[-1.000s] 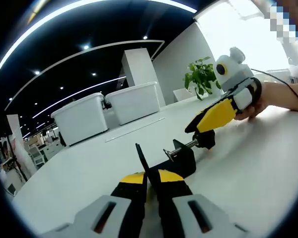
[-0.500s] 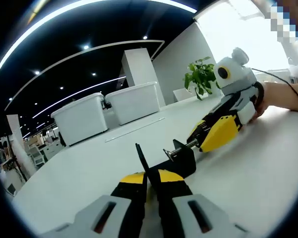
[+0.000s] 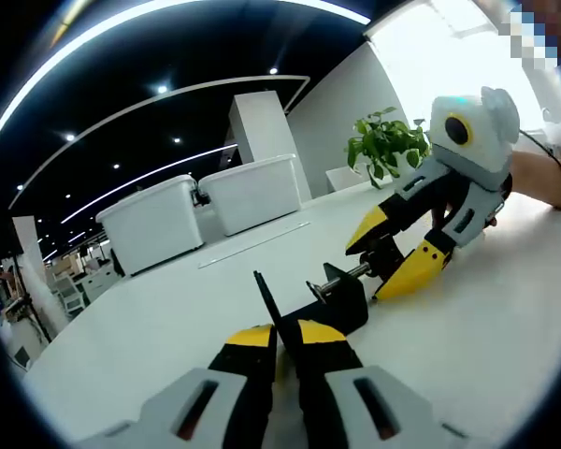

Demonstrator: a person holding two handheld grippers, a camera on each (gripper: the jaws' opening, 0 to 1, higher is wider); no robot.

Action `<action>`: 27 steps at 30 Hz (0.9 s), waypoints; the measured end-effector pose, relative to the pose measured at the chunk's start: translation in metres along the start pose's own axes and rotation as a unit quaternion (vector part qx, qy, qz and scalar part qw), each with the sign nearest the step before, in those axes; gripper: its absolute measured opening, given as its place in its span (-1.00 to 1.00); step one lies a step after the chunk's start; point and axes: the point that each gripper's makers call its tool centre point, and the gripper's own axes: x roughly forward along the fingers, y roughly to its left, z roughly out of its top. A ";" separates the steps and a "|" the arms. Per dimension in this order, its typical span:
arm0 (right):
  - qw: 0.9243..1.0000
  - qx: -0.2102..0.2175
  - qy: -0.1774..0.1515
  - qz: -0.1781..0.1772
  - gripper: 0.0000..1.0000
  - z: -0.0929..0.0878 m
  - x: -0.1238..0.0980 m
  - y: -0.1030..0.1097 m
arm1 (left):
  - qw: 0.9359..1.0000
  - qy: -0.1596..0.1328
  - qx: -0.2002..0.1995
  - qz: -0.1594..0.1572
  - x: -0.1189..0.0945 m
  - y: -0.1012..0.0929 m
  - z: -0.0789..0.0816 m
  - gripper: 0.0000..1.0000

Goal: Clamp the fixed fixture on the desktop, loosen the retaining clip, secure it to the edge of the desk, and tighten the retaining clip.

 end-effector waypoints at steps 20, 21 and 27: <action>0.928 0.368 -0.037 0.049 -0.53 0.000 -0.007 -0.007 | 1.000 0.000 -0.001 -0.001 -0.004 -0.002 0.000 -0.84; 0.926 0.373 -0.037 0.050 -0.53 0.000 -0.007 -0.009 | 1.000 0.000 -0.001 -0.001 -0.004 -0.002 0.000 -0.84; 0.957 0.284 -0.043 0.043 -0.56 0.007 -0.008 -0.006 | 1.000 0.000 -0.001 -0.002 -0.006 -0.003 0.000 -0.84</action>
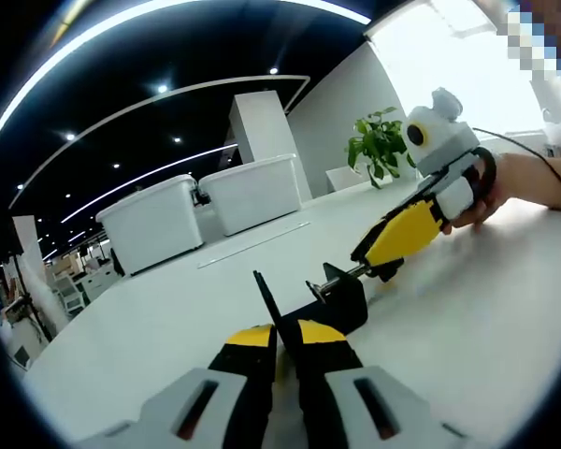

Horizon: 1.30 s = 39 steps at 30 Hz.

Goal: Clamp the fixed fixture on the desktop, loosen the retaining clip, secure it to the edge of the desk, and tighten the retaining clip.

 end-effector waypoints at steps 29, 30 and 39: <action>0.999 -0.026 -0.046 0.012 -0.28 0.023 -0.006 0.007 | 1.000 0.001 -0.001 0.000 0.001 0.001 0.000 -0.84; 0.999 -0.006 -0.046 0.016 -0.29 0.023 -0.007 0.007 | 1.000 0.001 -0.001 -0.001 0.001 0.001 0.000 -0.84; 0.996 0.089 0.000 0.005 -0.44 -0.001 0.004 -0.012 | 1.000 0.001 -0.001 -0.001 0.001 0.000 0.000 -0.84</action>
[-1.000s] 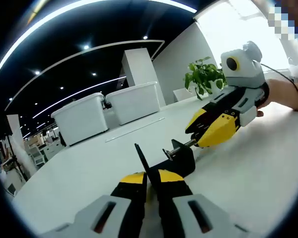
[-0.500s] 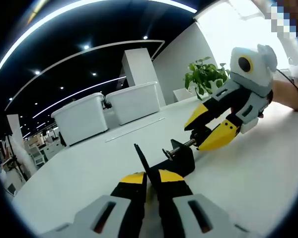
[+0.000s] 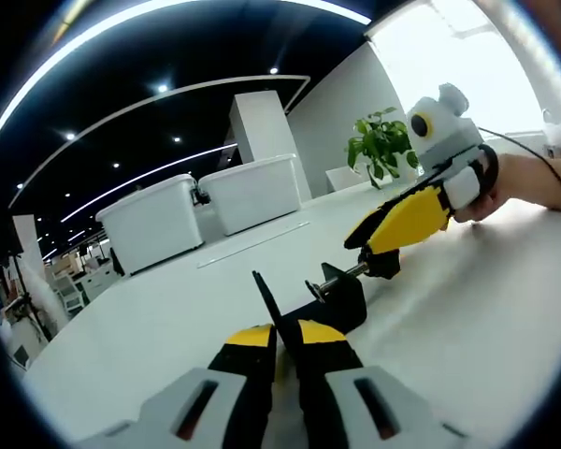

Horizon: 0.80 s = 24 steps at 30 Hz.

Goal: Clamp the fixed fixture on the desktop, loosen the retaining clip, secure it to the edge of the desk, and tighten the retaining clip.

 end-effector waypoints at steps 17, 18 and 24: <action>0.963 -0.265 0.031 -0.045 -0.46 -0.007 0.004 0.006 | 1.000 0.000 0.000 -0.001 -0.001 -0.001 0.000 -0.84; 0.953 -0.295 0.035 -0.049 -0.46 -0.008 0.005 0.007 | 1.000 0.000 0.000 -0.002 0.000 -0.001 0.000 -0.83; 0.921 -0.382 0.039 -0.063 -0.46 -0.007 0.006 0.008 | 1.000 0.000 0.000 -0.002 0.000 -0.001 0.000 -0.83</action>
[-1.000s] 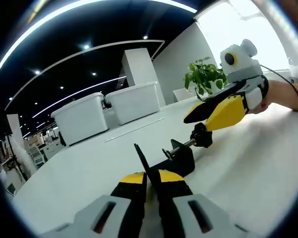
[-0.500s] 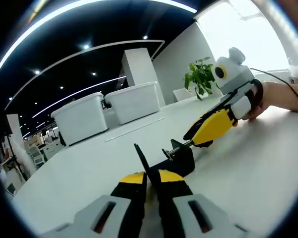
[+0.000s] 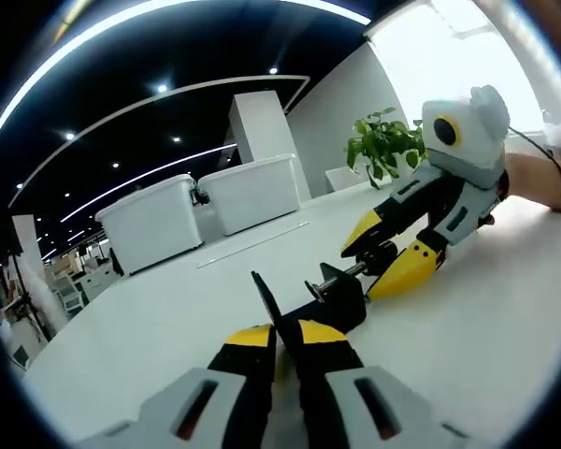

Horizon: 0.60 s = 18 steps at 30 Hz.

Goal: Clamp the fixed fixture on the desktop, loosen the retaining clip, secure it to the edge of the desk, and tighten the retaining clip.

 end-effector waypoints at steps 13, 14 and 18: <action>0.940 0.328 -0.079 0.043 -0.27 0.021 -0.015 -0.018 | 1.000 -0.001 0.001 -0.001 0.000 -0.001 0.001 -0.83; 0.932 0.349 -0.089 0.046 -0.27 0.024 -0.016 -0.021 | 1.000 -0.001 0.001 -0.001 -0.001 -0.001 0.001 -0.83; 0.914 0.394 -0.086 0.043 -0.37 0.019 -0.018 -0.027 | 1.000 0.000 0.001 -0.002 0.001 -0.001 0.001 -0.83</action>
